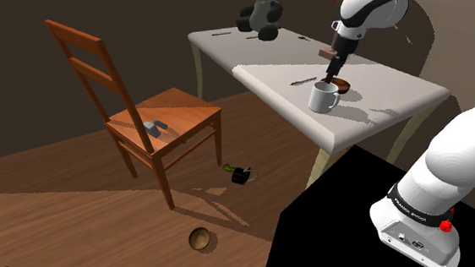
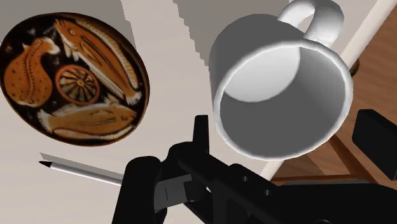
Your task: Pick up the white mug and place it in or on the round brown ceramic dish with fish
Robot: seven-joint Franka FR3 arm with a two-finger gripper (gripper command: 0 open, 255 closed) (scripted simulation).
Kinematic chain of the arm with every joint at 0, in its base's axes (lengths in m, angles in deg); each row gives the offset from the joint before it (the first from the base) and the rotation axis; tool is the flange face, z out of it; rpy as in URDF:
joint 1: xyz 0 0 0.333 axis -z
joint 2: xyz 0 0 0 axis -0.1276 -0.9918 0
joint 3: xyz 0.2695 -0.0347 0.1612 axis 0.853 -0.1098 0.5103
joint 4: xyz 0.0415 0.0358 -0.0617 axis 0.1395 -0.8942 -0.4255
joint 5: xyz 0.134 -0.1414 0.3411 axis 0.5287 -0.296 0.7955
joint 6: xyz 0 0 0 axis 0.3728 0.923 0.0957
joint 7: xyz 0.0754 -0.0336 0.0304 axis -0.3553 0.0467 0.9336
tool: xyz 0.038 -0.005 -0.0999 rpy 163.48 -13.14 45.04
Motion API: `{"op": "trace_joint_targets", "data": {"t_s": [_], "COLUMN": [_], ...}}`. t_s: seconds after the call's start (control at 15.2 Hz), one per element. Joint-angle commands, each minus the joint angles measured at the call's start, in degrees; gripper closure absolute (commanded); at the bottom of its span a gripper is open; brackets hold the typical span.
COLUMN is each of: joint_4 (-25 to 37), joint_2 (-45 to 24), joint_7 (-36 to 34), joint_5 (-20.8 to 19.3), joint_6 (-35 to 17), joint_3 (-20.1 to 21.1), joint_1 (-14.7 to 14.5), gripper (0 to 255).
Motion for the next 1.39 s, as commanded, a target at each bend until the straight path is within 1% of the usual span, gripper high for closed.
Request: {"op": "trace_joint_targets", "data": {"t_s": [0.0,0.07,0.13,0.59,1.12,1.19,1.32], "joint_4": [2.09,3.27,3.44,1.35,1.35,1.35,1.35], "joint_2": [-4.64,-6.89,-7.2,-11.37,-11.36,-11.36,-11.36], "joint_7": [3.71,5.54,5.79,7.84,7.83,7.83,7.83], "joint_5": [2.12,3.4,3.59,6.47,6.46,6.46,6.46], "joint_6": [-2.25,-3.07,-3.17,-8.92,-8.91,-8.91,-8.91], "joint_3": [-1.94,-2.72,-2.74,-2.86,-2.85,-2.85,-2.85], "joint_1": [0.0,0.06,0.14,-0.23,-0.22,-0.22,-0.22], "gripper": [0,0,0,0,0,255,255]}}
